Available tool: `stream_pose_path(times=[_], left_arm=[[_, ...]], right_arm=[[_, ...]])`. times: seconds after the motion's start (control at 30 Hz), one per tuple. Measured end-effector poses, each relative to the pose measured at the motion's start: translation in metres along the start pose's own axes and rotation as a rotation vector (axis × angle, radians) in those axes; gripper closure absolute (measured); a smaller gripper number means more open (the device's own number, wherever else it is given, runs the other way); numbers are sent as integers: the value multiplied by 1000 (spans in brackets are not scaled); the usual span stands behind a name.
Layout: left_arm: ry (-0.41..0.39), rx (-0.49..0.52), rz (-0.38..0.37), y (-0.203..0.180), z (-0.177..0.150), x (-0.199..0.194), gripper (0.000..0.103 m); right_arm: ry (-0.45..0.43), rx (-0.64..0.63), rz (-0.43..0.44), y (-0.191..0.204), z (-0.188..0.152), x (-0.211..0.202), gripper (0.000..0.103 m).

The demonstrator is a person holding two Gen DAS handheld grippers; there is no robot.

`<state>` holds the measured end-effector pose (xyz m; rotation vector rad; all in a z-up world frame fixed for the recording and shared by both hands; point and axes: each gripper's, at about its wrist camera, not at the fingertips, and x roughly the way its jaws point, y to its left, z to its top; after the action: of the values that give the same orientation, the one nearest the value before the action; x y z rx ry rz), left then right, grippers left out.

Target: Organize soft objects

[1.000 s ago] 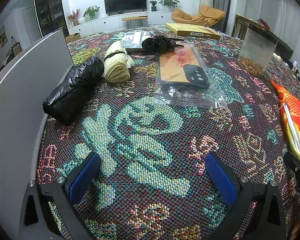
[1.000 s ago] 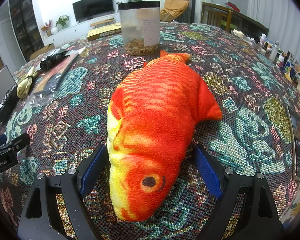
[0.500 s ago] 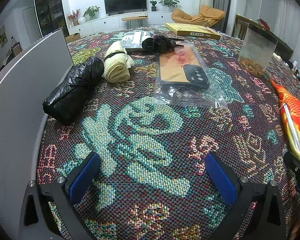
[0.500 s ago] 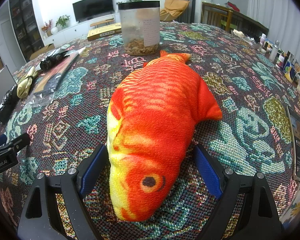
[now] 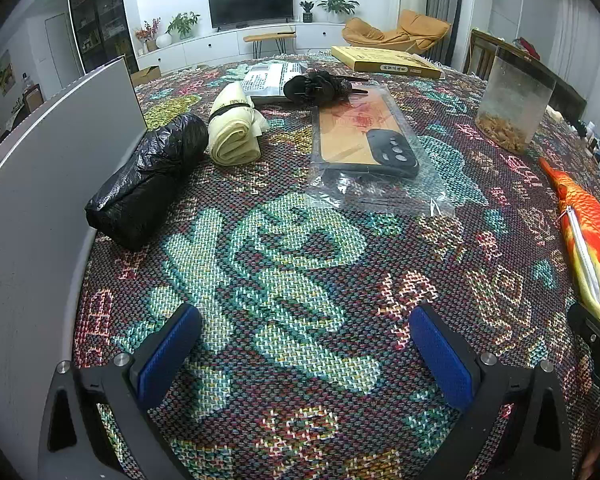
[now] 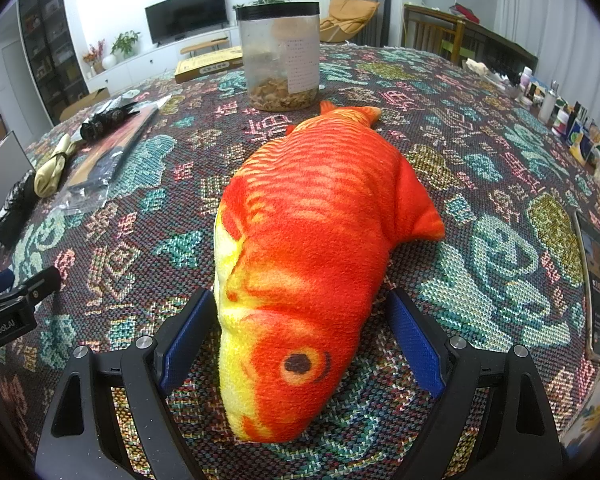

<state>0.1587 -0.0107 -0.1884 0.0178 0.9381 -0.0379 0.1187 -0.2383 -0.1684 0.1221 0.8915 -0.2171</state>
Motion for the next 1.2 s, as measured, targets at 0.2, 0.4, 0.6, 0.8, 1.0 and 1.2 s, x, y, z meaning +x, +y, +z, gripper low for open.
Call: stream_pose_path(times=[0.2, 0.4, 0.6, 0.8, 1.0, 1.2], left_arm=[[1, -1, -2, 0, 0, 1, 0], [33, 5, -16, 3, -12, -12, 0], [36, 18, -21, 3, -20, -18, 0], [49, 46, -42, 4, -21, -19, 0], [94, 41, -57, 6, -18, -22, 0], [38, -110, -220, 26, 38, -41, 0]], right_arm=[[0, 1, 1, 0, 1, 0, 13], [-1, 1, 2, 1, 1, 0, 13], [-1, 1, 3, 1, 1, 1, 13], [-1, 2, 4, 1, 1, 1, 13], [-2, 2, 5, 1, 1, 1, 13], [-2, 2, 5, 1, 1, 1, 13]])
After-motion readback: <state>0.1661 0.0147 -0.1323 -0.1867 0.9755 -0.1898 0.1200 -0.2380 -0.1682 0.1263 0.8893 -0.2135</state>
